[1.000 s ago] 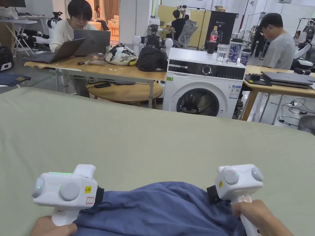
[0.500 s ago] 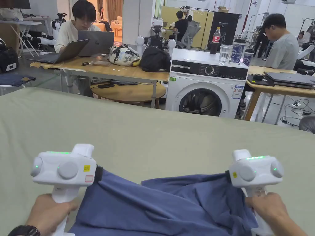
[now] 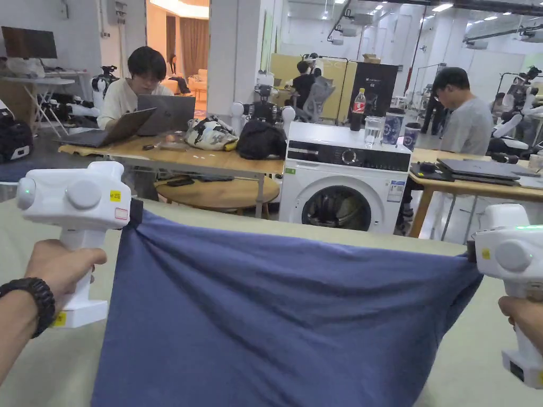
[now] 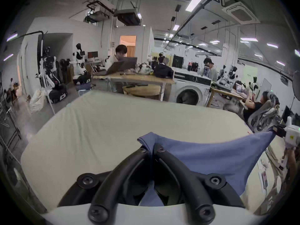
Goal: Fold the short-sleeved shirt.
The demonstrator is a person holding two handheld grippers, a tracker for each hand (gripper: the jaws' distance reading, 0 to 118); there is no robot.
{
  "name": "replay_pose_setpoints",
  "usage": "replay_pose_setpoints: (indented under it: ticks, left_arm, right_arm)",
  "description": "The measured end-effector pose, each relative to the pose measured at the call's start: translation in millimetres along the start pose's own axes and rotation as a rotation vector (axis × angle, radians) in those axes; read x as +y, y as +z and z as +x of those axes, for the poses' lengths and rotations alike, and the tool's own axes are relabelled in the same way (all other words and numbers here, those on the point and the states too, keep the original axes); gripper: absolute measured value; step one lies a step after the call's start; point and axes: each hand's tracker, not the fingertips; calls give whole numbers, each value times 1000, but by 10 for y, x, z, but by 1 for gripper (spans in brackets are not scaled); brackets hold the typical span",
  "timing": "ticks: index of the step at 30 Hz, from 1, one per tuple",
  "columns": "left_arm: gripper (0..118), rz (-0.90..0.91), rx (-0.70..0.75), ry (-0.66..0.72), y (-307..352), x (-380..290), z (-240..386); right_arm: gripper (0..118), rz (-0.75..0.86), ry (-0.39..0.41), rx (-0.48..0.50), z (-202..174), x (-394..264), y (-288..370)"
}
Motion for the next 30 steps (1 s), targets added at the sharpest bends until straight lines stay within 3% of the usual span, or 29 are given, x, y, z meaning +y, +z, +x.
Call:
replay_pose_setpoints:
  ticks: [10,15,20,30]
  left_arm:
    - [0,39,44,-26,13,670,12]
    - [0,106,36,31,65,1189,-22]
    - [0,152,55,-12,30,1700,4]
    - [0,266,84,-53,162,2157,133]
  right_arm:
    - [1,95,-76,8,-39,469,160]
    - [1,156,-98,-2,62,1054,-136]
    - [1,225,-139,-15,105,1603,-235]
    - [1,328,-136,-46,106,2117,-126]
